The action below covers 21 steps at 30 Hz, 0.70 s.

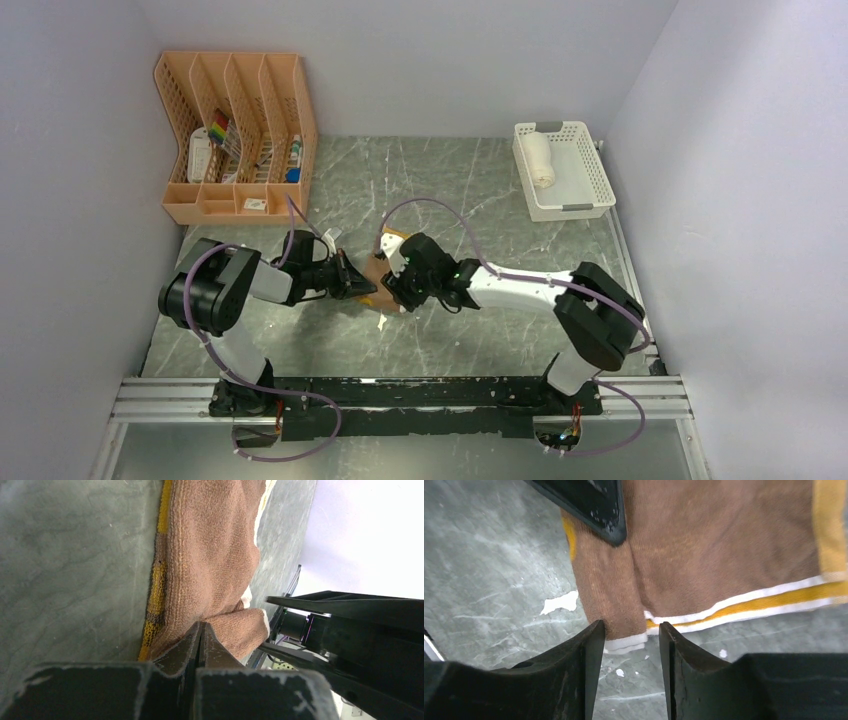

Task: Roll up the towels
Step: Roll the towel at the center of the board.

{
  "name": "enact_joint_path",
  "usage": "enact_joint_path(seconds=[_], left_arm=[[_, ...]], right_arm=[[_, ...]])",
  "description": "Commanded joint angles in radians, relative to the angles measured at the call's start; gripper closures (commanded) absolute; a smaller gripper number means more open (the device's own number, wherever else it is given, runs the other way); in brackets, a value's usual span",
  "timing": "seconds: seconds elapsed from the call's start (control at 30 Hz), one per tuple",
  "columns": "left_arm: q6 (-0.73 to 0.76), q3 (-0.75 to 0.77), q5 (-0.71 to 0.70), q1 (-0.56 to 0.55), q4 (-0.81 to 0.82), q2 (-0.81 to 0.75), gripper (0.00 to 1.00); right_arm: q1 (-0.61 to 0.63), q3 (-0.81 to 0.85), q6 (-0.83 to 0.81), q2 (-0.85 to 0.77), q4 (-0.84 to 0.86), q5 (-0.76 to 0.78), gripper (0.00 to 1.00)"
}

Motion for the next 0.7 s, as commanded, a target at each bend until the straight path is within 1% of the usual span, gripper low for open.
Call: enact_joint_path(seconds=[0.0,0.1,0.17,0.43,0.67], left_arm=[[0.073,0.005,-0.069,0.006,-0.104,0.017,0.93],[0.083,0.015,-0.066,0.006,-0.117,0.023,0.93],[0.09,0.02,-0.063,0.005,-0.13,0.025,0.93],[0.094,0.033,-0.062,0.006,-0.162,0.027,0.93],[0.099,0.044,-0.068,0.005,-0.196,0.024,0.93]], right_arm=[[0.001,0.095,-0.066,-0.061,-0.054,-0.009,0.55],[0.025,0.139,-0.113,-0.031,-0.108,-0.009,0.54],[0.046,0.158,-0.133,-0.024,-0.112,-0.011,0.54],[0.103,0.188,-0.151,0.094,-0.18,-0.057,0.49],[0.139,0.175,-0.15,0.156,-0.177,0.024,0.48]])
